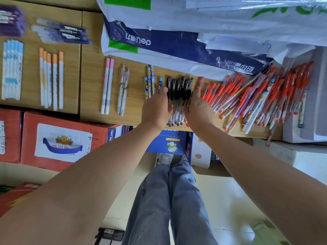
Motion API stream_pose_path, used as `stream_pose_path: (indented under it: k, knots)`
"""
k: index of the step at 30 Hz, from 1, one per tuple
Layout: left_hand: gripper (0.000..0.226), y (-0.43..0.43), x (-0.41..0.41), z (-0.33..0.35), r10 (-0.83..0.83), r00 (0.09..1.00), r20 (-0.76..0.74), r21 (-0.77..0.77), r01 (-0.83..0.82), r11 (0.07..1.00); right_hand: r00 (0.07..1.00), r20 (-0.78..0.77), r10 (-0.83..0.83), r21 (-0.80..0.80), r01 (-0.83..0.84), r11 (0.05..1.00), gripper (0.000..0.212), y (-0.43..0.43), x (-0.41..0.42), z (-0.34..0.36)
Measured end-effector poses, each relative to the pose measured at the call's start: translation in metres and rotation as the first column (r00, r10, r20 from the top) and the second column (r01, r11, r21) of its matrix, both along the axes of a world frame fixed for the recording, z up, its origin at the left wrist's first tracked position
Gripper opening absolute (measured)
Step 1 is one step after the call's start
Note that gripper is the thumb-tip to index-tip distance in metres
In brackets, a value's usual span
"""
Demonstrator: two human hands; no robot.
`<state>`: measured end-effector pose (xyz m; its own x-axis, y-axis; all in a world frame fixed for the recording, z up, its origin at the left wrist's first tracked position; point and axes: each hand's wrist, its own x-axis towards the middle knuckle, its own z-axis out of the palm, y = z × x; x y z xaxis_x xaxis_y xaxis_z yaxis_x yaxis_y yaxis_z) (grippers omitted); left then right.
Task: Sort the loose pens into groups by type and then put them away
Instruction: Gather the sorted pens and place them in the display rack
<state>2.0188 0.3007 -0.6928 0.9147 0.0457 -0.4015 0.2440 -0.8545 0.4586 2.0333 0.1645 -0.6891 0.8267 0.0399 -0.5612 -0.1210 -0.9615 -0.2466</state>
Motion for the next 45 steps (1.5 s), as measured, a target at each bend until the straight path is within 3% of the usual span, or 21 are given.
stream_pose_path:
  k: [6, 11, 16, 19, 23, 26, 34, 42, 45]
  knots:
    - [0.035, 0.0, -0.002, 0.006, -0.033, 0.999, -0.008, 0.047, 0.033, 0.998, 0.997, 0.077, -0.019, 0.154, 0.007, 0.988, 0.032, -0.015, -0.001, 0.006]
    - [0.023, -0.023, 0.006, 0.02, -0.148, 0.985, 0.089, 0.023, 0.146, 0.989, 0.984, 0.098, -0.146, 0.332, 0.106, 0.937, 0.025, -0.051, -0.004, 0.018]
    - [0.015, -0.07, 0.019, 0.025, -0.371, 0.913, 0.169, -0.045, 0.383, 0.923, 0.934, 0.149, -0.325, 0.266, 0.279, 0.923, 0.019, -0.117, -0.018, 0.021]
    - [0.021, -0.102, 0.02, 0.019, -0.435, 0.886, 0.162, -0.053, 0.448, 0.892, 0.903, 0.182, -0.389, 0.177, 0.36, 0.916, 0.019, -0.155, -0.025, 0.019]
    - [0.045, -0.138, 0.02, 0.012, -0.554, 0.82, 0.144, -0.049, 0.565, 0.823, 0.908, 0.197, -0.369, 0.23, 0.323, 0.918, 0.03, -0.178, -0.025, 0.013]
    - [0.043, -0.154, 0.021, 0.006, -0.632, 0.769, 0.094, 0.026, 0.633, 0.774, 0.932, 0.222, -0.287, 0.313, 0.211, 0.926, 0.04, -0.179, -0.013, 0.006]
    - [0.034, -0.152, 0.032, 0.001, -0.582, 0.809, 0.083, 0.057, 0.579, 0.813, 0.936, 0.257, -0.241, 0.114, 0.219, 0.969, 0.019, -0.191, 0.004, -0.001]
    - [0.027, -0.148, 0.038, 0.001, -0.498, 0.865, 0.065, -0.029, 0.5, 0.865, 0.957, 0.127, -0.262, -0.024, 0.267, 0.963, 0.038, -0.169, 0.033, -0.002]
    - [0.026, -0.146, 0.038, 0.0, -0.492, 0.868, 0.069, -0.033, 0.495, 0.868, 0.943, 0.136, -0.304, 0.042, 0.301, 0.953, 0.035, -0.167, 0.034, -0.005]
